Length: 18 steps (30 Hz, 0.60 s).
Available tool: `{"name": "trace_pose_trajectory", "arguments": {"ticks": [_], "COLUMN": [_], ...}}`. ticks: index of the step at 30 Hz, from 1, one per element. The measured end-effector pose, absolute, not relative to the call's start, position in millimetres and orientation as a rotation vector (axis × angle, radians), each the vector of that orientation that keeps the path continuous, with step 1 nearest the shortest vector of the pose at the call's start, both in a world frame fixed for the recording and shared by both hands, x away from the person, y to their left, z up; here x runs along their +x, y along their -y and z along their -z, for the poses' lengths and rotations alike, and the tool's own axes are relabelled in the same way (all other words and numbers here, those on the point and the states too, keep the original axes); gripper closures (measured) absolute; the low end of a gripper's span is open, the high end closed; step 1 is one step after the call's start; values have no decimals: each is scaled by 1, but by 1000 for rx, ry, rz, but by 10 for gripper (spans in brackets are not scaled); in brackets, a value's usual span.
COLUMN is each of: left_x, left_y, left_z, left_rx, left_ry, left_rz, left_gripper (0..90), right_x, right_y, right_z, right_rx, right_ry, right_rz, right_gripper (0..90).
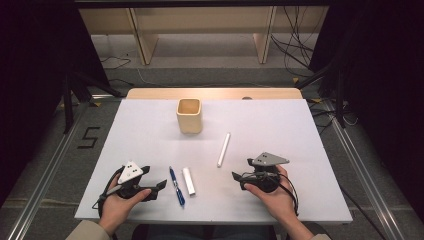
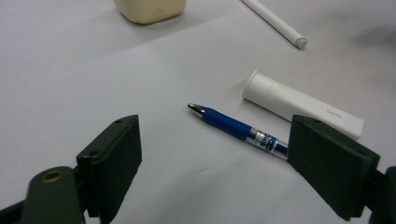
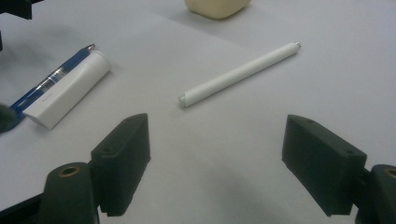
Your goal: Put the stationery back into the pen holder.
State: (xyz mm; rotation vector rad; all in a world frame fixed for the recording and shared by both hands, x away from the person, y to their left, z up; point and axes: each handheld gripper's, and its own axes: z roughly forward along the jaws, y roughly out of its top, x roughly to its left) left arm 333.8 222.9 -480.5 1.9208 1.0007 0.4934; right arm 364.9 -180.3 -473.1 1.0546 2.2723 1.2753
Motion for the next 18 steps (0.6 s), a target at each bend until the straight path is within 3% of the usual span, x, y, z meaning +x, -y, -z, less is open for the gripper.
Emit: {"name": "trace_pose_trajectory", "arguments": {"ticks": [18], "left_x": [334], "left_y": [-223], "left_z": [481], "left_rx": [1908], "left_ry": [-1025], "left_rz": [-501], "left_gripper": [186], "right_x": [359], "right_y": [162], "right_z": [472], "right_rx": [1070], "right_ry": [-2280], "right_rz": [-1294], "right_gripper": [326]}}
